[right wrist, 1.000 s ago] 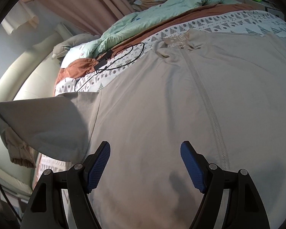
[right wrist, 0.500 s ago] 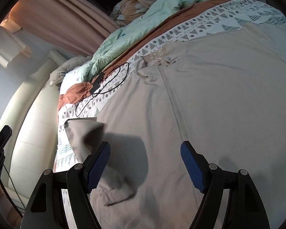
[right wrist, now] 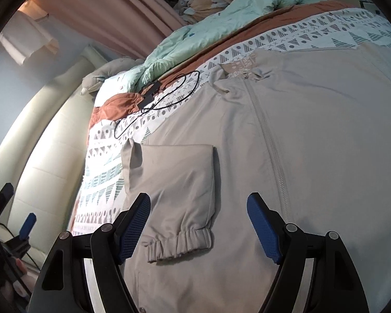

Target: Fold large clothes

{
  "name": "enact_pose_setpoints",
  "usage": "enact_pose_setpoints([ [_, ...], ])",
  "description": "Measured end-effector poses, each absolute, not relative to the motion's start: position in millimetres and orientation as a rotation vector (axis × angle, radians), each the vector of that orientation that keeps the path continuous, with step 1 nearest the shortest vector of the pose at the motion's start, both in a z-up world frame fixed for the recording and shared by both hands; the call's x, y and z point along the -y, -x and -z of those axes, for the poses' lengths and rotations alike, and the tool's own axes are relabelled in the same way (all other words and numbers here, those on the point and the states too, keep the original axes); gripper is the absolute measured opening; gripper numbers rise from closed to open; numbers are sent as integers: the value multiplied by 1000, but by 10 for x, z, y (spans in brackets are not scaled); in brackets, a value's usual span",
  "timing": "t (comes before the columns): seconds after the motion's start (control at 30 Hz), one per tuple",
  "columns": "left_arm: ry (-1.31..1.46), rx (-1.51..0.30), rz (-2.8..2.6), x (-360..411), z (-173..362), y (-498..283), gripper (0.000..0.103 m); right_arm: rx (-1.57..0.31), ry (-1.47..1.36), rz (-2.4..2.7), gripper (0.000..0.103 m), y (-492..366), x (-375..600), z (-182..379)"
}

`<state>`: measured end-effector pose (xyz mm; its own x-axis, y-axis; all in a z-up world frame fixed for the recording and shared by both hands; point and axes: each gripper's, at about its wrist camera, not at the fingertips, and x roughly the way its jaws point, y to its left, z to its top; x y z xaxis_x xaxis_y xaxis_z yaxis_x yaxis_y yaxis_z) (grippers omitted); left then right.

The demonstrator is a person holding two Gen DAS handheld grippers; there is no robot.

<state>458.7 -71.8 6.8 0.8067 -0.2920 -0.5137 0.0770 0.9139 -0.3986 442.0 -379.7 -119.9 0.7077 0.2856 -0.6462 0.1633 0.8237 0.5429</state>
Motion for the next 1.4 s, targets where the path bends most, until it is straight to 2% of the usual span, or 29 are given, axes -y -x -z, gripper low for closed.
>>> enact_pose_setpoints([
  [0.13, 461, -580, 81, 430, 75, -4438, 101, -834, -537, -109, 78, -4465, 3546, 1240],
  [0.23, 460, -599, 38, 290, 225, -4402, 92, -872, -458, -125, 80, -4512, 3326, 1280],
  [0.3, 457, -628, 36, 206, 332, -4424, 80, -885, -401, -122, 81, -4527, 3186, 1312],
  [0.37, 482, -647, 29, 90, 466, -4393, 77, -907, -352, -130, 82, -4544, 3047, 1367],
  [0.53, 478, -706, 25, -59, 738, -4377, 77, -950, -226, -128, 82, -4570, 2732, 1497],
  [0.97, 527, -733, -38, -510, 941, -4349, 77, -1009, 187, -53, 81, -4664, 1950, 1930],
  [1.03, 533, -737, -34, -520, 952, -4356, 77, -998, 198, -46, 70, -4667, 1959, 1955],
  [1.07, 534, -739, -32, -510, 952, -4359, 77, -987, 179, -58, 41, -4662, 1983, 1927],
  [1.1, 534, -740, -29, -503, 950, -4362, 77, -981, 157, -64, 16, -4658, 2023, 1884],
  [1.17, 533, -743, -26, -484, 935, -4372, 77, -954, 92, -75, 10, -4643, 2115, 1760],
  [1.4, 515, -733, -24, -375, 821, -4361, 77, -794, -49, -87, 8, -4380, 2481, 1092],
])
